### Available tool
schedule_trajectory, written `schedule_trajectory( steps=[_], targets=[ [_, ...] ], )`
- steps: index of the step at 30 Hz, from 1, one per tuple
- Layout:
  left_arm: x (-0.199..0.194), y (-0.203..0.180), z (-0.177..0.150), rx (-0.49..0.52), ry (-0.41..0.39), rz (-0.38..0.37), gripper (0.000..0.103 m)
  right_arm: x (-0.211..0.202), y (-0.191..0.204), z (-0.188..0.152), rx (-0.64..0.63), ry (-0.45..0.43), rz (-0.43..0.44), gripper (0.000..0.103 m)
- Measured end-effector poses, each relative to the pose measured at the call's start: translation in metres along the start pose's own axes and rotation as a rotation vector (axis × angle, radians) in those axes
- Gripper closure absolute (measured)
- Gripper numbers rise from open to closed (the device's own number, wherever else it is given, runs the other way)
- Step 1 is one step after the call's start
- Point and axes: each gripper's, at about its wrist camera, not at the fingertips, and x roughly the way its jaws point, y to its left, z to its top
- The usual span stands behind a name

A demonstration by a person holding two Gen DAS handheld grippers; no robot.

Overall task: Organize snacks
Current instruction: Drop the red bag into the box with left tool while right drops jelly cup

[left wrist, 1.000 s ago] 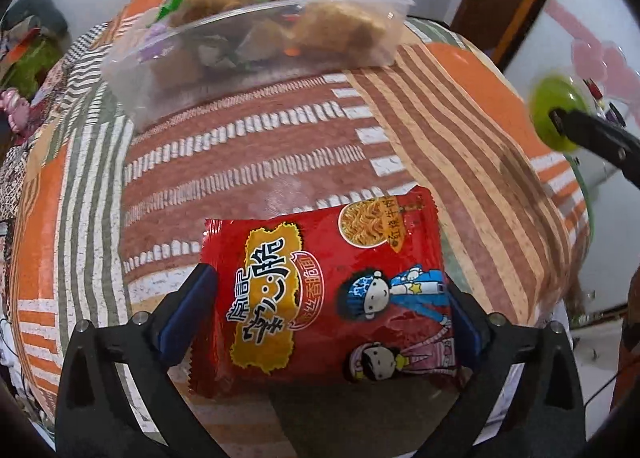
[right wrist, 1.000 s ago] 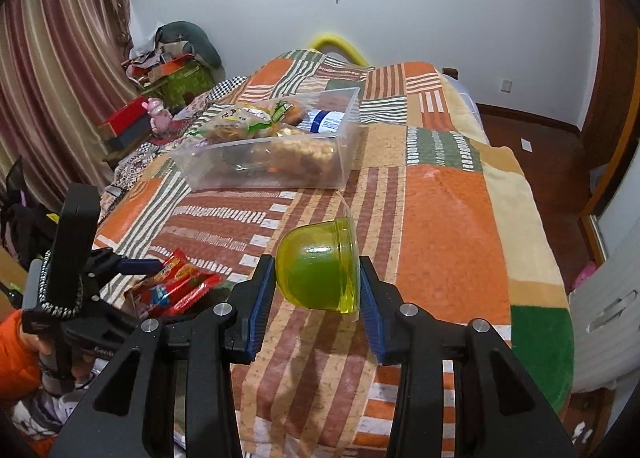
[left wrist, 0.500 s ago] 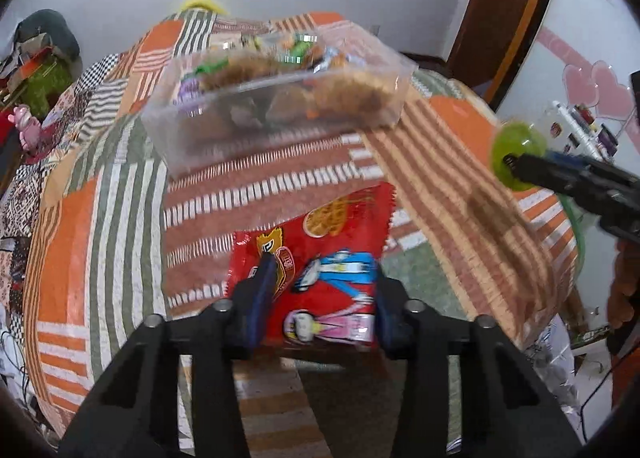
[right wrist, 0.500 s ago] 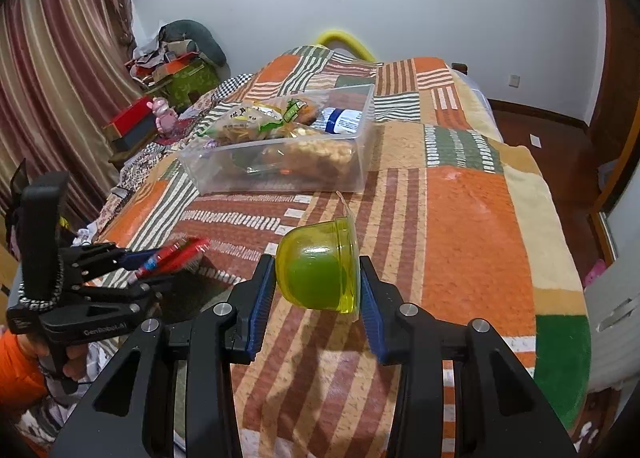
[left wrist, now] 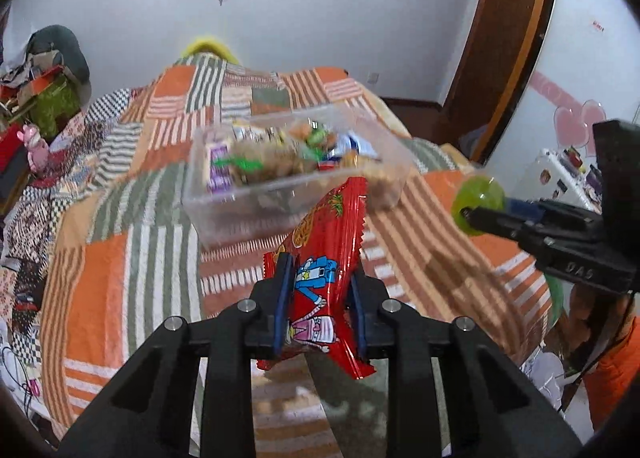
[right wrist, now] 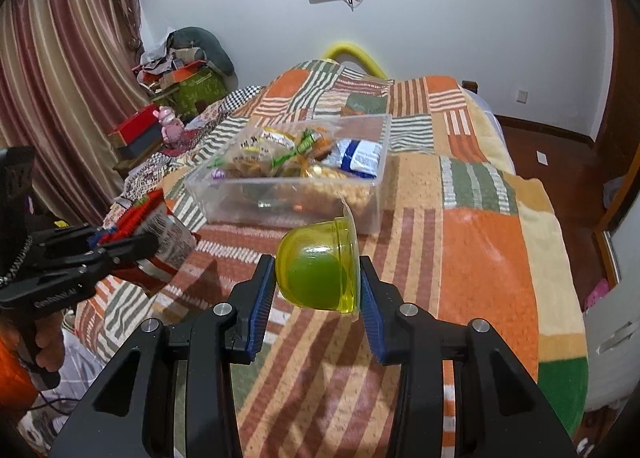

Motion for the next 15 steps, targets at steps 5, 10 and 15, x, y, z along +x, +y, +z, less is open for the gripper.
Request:
schedule_trajectory(
  steps=[5, 10, 15],
  targets=[
    [-0.01, 0.006, 0.02, -0.006, -0.059, 0.009, 0.077, 0.0, 0.006, 0.013, -0.014, -0.018, 0.003, 0.066],
    [-0.017, 0.013, 0.044, -0.009, -0.116, 0.026, 0.077, 0.0, 0.009, 0.028, -0.024, -0.047, 0.009, 0.066],
    [-0.017, 0.019, 0.065, -0.005, -0.165, 0.041, 0.077, 0.002, 0.014, 0.044, -0.028, -0.079, 0.012, 0.066]
  ],
)
